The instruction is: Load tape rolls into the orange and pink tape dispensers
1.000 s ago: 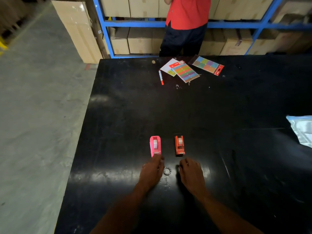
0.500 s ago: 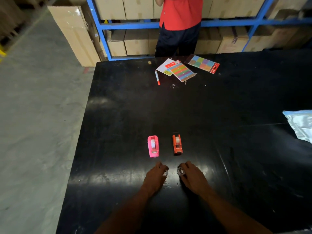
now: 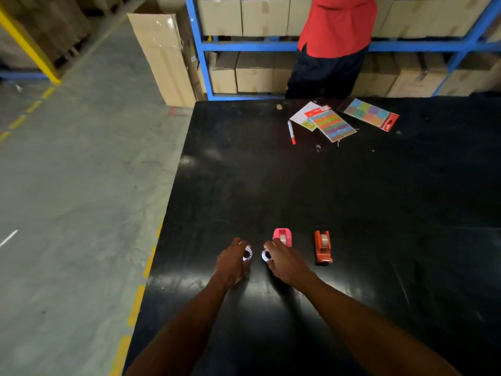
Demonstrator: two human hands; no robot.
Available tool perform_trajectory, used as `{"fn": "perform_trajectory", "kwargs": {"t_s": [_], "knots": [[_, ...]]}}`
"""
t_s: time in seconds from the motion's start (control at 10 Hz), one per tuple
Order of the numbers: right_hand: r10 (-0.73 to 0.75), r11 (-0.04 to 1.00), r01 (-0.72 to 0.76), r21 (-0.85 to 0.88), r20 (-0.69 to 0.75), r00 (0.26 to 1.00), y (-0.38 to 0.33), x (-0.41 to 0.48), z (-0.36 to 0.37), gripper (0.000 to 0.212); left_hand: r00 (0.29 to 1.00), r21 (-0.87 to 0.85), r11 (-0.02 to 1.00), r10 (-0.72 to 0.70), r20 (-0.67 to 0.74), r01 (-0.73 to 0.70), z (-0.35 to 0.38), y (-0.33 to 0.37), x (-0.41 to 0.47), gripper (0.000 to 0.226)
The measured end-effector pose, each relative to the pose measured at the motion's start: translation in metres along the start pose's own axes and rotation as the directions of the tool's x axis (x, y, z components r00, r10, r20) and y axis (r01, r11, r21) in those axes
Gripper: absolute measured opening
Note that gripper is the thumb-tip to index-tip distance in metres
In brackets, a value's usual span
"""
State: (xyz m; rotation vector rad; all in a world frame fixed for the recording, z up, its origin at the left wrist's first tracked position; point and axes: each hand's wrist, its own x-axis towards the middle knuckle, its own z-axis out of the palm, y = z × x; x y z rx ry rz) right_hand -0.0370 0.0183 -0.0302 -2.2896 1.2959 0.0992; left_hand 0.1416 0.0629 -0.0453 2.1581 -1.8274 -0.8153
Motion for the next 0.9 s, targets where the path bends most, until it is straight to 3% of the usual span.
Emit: {"fn": "perform_trajectory", "kwargs": {"t_s": [0.3,0.5,0.7,0.9], "knots": [[0.094,0.981,-0.09,-0.17,0.017,0.995,-0.034,0.046,0.012,0.033,0.997,0.017,0.997,-0.075,0.022,0.074,0.0,-0.007,0.034,0.022],[0.131,0.98,-0.126,-0.152,0.027,0.991,-0.038,0.055,0.015,0.032,0.991,0.043,0.997,-0.067,0.112,0.063,0.004,-0.01,0.037,0.043],[0.104,0.967,-0.098,-0.234,0.014,0.994,-0.041,0.054,0.01,0.04,0.992,-0.034,0.996,-0.077,0.101,0.08,0.004,-0.012,0.035,0.048],[0.092,0.996,-0.091,0.027,-0.031,0.995,-0.025,0.029,0.029,0.051,0.999,-0.051,0.998,0.026,-0.029,-0.028,0.009,-0.014,0.016,0.053]]}}
